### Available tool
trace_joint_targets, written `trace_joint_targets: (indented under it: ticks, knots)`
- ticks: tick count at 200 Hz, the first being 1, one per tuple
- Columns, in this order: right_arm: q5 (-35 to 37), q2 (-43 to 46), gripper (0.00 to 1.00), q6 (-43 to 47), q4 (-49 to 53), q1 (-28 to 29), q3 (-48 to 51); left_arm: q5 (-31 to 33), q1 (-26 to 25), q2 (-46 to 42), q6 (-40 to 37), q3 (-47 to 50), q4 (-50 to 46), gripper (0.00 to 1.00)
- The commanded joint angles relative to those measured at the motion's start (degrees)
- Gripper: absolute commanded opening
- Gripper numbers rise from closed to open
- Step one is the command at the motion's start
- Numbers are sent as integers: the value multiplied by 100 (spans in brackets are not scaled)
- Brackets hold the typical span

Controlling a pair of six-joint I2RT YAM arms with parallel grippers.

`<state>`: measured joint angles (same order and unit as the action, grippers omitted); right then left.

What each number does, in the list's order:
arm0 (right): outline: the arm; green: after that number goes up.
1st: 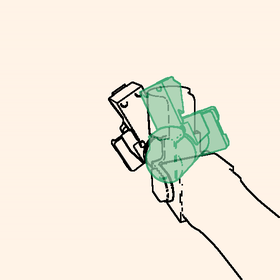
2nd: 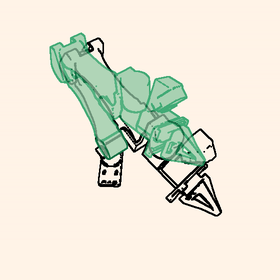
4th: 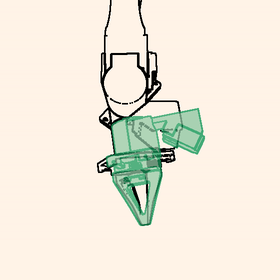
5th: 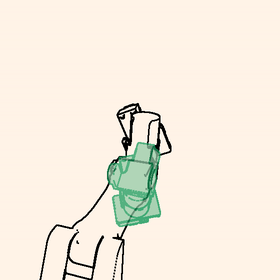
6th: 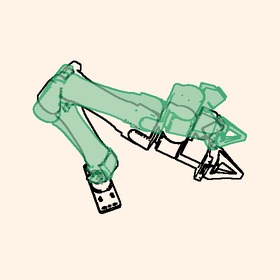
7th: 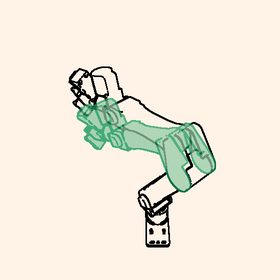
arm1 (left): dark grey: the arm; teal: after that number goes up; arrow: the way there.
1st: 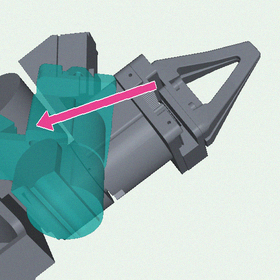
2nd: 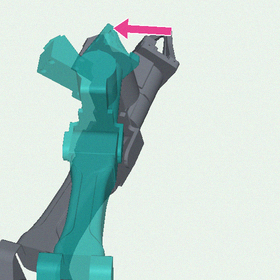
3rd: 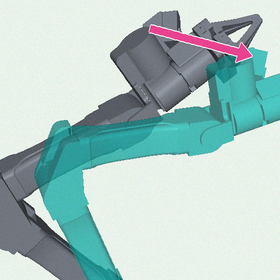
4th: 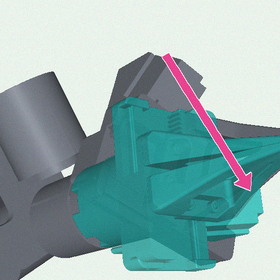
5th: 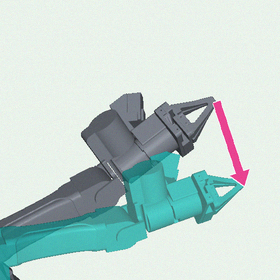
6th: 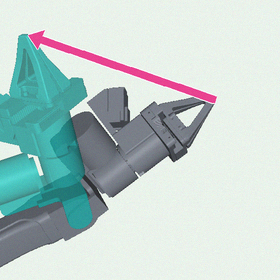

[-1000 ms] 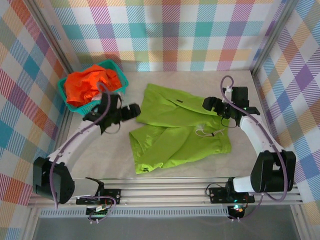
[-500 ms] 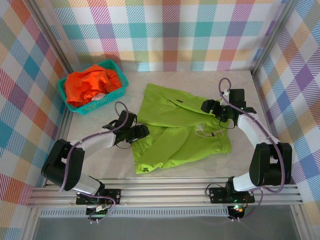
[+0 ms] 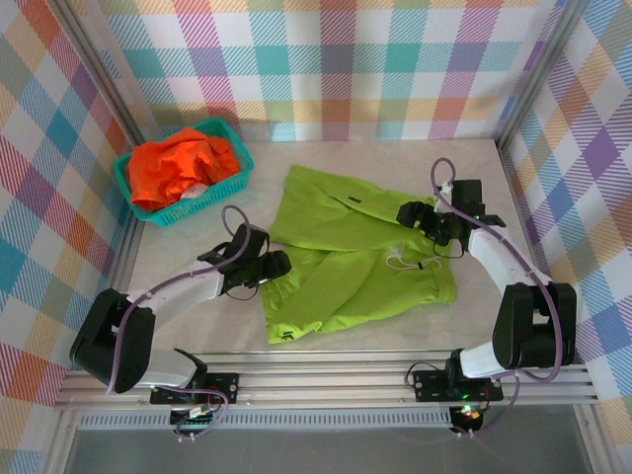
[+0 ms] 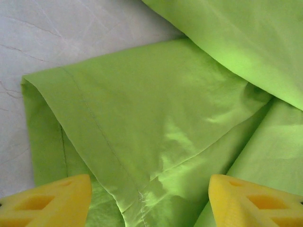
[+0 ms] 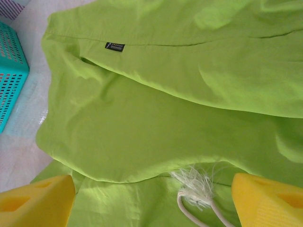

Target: Fold and stack the shorts

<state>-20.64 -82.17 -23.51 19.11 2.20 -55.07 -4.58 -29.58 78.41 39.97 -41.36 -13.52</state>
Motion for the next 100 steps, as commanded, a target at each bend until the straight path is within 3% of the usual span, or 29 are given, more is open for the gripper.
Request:
trace_joint_targets:
  ticks: [1,60,100]
  knots:
    - [-24,130,86,7,-66,-21,93,-39,-173,50,224,179,29,63]
    - [16,211,86,30,-8,-21,93,143,-366,330,319,203,-95,61]
    - [-1,219,86,14,-29,-19,136,8,-420,459,430,190,112,53]
